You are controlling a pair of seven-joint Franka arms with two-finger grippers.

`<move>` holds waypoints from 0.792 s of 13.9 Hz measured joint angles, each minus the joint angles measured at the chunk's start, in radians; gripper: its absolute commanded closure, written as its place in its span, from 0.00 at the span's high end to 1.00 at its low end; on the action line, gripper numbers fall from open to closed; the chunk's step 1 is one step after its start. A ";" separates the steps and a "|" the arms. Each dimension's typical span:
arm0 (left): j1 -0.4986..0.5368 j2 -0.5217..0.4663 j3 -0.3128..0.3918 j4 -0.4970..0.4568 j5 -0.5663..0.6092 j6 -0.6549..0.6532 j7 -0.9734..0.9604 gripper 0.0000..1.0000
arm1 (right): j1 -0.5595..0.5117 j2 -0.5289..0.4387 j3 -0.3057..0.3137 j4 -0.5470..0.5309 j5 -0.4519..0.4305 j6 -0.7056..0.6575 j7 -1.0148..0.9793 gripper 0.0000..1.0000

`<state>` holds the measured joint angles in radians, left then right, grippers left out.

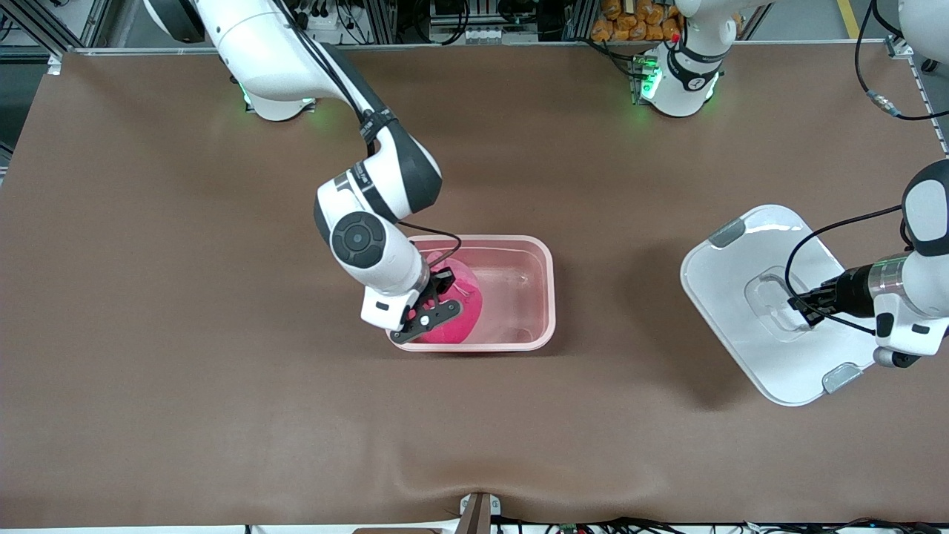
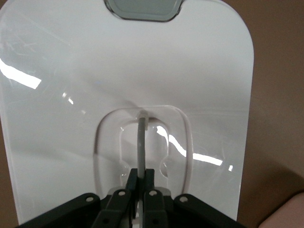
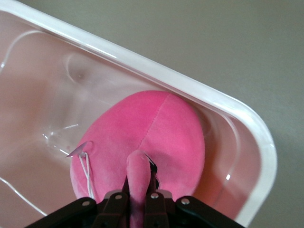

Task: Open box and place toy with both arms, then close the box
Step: 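Carry the pink toy into the pink box with the right gripper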

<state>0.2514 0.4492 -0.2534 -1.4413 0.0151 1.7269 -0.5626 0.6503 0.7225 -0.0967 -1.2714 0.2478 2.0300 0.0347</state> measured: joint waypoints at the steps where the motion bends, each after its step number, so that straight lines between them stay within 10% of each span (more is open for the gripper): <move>1: 0.000 0.000 0.000 0.000 0.000 0.000 0.000 0.00 | 0.005 0.003 0.000 0.000 0.001 0.016 0.001 0.00; 11: 0.018 0.000 0.000 0.000 0.000 0.000 0.052 0.00 | 0.089 0.078 0.041 0.000 0.008 0.309 0.270 0.01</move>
<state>0.2695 0.4491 -0.2534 -1.4409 0.0151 1.7269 -0.5102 0.7390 0.8007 -0.0555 -1.2713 0.2555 2.3393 0.3047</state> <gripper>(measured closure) 0.930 0.890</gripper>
